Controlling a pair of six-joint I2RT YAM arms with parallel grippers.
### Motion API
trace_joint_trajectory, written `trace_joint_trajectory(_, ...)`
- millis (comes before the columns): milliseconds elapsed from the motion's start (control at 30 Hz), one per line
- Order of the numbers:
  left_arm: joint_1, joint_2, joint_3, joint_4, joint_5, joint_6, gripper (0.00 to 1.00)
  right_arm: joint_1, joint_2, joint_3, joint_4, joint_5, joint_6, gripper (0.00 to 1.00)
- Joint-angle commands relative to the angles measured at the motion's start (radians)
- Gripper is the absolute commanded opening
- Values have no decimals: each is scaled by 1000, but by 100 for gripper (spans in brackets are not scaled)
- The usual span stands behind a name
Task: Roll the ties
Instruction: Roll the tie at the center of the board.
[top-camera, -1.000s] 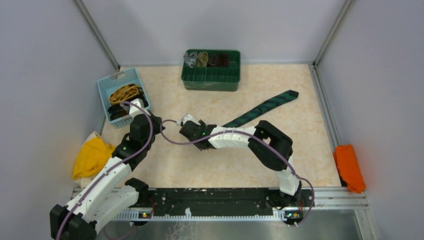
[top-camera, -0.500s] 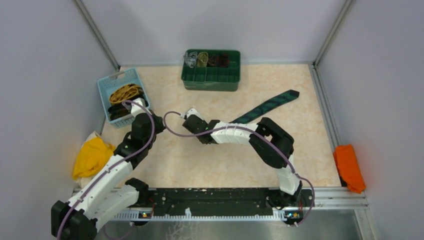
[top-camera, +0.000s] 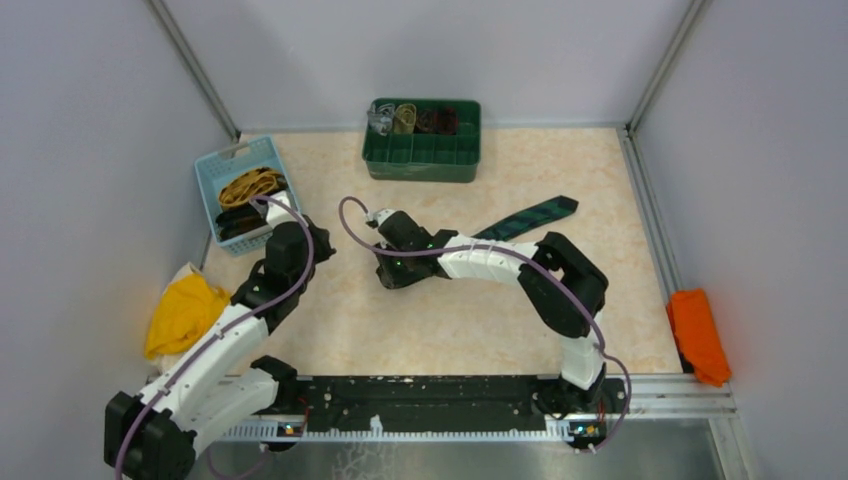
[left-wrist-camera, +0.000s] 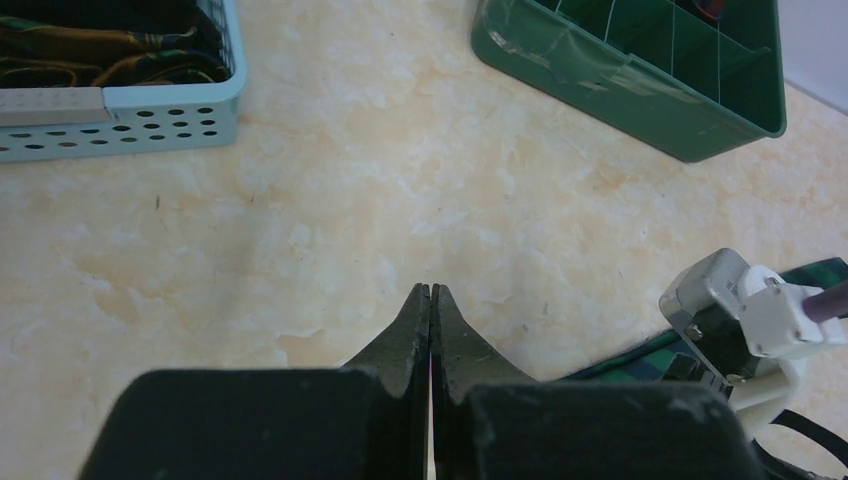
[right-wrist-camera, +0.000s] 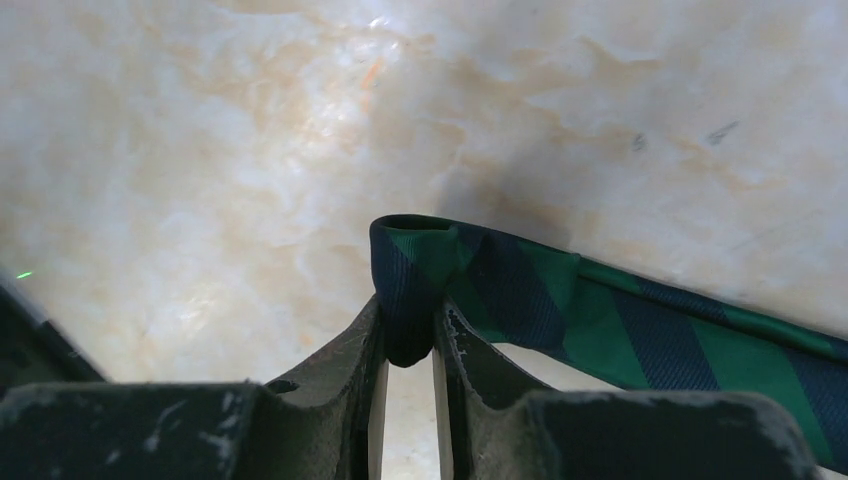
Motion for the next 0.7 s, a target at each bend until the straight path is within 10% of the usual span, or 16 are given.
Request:
trace_joint_trajectory(0,-1,57,30,68,54,24,0,-57,-78,-78,166,-284,146,17)
trace_joint_trajectory(667,-3,299,128,187,259,37,0,-285,-117,-551,1059,-803,684,16)
